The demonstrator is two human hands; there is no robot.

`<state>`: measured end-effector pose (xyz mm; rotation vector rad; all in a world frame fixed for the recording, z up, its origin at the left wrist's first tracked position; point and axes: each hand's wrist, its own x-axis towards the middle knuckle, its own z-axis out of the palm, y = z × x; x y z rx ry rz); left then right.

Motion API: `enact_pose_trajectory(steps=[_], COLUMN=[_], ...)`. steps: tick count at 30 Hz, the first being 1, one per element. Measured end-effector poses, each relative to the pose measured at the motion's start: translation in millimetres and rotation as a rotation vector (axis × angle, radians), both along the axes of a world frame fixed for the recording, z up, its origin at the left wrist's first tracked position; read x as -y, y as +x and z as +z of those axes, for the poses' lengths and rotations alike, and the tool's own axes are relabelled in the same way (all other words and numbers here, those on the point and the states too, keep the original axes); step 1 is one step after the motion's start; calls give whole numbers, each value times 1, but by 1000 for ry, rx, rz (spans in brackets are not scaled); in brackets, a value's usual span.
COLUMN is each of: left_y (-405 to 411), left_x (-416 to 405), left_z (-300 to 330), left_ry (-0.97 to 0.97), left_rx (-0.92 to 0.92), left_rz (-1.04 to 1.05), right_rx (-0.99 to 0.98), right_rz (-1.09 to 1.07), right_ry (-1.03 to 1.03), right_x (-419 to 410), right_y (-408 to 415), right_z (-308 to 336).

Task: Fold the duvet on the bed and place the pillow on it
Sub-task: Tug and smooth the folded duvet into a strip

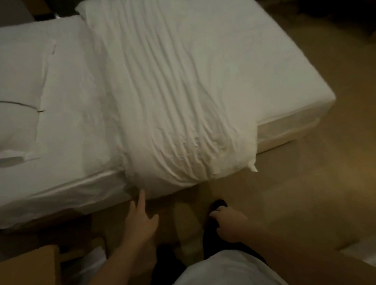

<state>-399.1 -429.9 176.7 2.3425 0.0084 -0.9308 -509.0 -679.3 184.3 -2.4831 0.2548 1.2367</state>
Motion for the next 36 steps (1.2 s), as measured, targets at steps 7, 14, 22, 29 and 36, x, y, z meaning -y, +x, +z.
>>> enact_pose_trajectory(steps=[7, 14, 22, 29, 36], left_y=[26, 41, 86, 167, 206], left_x=[92, 238, 419, 548, 570], left_z=[9, 5, -72, -208, -298], left_ry=[0, 136, 326, 306, 212], left_rx=[127, 351, 566, 917, 1049], left_rz=[-325, -705, -1220, -1729, -1765], right_rx=[56, 253, 258, 234, 305], right_rz=[-352, -725, -1250, -1606, -1910], right_ry=[19, 116, 363, 463, 623], right_x=[72, 164, 302, 351, 341], right_y=[-21, -12, 10, 54, 97], right_z=[2, -21, -113, -284, -387])
